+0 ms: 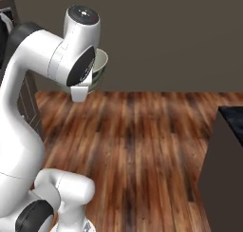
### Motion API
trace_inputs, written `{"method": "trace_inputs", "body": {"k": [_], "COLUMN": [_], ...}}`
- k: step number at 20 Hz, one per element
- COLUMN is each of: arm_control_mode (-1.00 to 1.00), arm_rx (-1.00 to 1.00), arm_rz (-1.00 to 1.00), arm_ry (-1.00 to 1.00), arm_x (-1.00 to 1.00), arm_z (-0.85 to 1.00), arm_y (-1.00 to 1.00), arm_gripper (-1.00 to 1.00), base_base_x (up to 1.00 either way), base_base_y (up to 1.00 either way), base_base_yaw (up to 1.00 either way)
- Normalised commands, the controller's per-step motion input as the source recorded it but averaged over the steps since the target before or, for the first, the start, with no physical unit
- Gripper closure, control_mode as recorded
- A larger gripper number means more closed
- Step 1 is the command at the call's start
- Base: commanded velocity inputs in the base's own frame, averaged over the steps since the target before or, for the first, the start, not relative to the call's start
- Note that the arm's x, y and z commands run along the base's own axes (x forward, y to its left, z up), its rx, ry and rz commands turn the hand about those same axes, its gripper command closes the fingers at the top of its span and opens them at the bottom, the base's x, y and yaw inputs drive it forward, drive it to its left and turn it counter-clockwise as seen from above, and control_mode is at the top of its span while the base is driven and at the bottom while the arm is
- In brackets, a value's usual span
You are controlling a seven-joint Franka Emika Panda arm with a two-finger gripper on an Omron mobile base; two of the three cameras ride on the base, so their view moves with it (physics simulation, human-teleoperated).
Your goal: Pick up the bowls from the cabinet and place each bowl in front of a stool on the dining counter.
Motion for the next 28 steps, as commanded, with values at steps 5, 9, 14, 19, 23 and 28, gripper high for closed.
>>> {"method": "trace_inputs", "body": {"k": [5,9,14,19,23,28], "arm_control_mode": [1.00,1.00,1.00,1.00,1.00,1.00], "arm_rx": [0.00,0.00,0.00,0.00,0.00,0.00], "arm_rz": [0.00,0.00,0.00,0.00,0.00,0.00], "arm_ry": [0.00,0.00,0.00,0.00,0.00,0.00], "arm_x": [0.00,0.00,0.00,0.00,0.00,0.00], "arm_z": [0.00,0.00,0.00,0.00,0.00,0.00], "arm_y": [0.00,0.00,0.00,0.00,0.00,0.00], "arm_gripper": [1.00,1.00,1.00,1.00,1.00,1.00], "base_base_x": [1.00,1.00,1.00,0.87,0.76,0.93], "base_base_y": [0.45,0.41,0.47,0.65,0.64,0.77], "base_base_yaw": [0.00,-0.01,-0.18,-0.67,-0.72,-0.65]}}
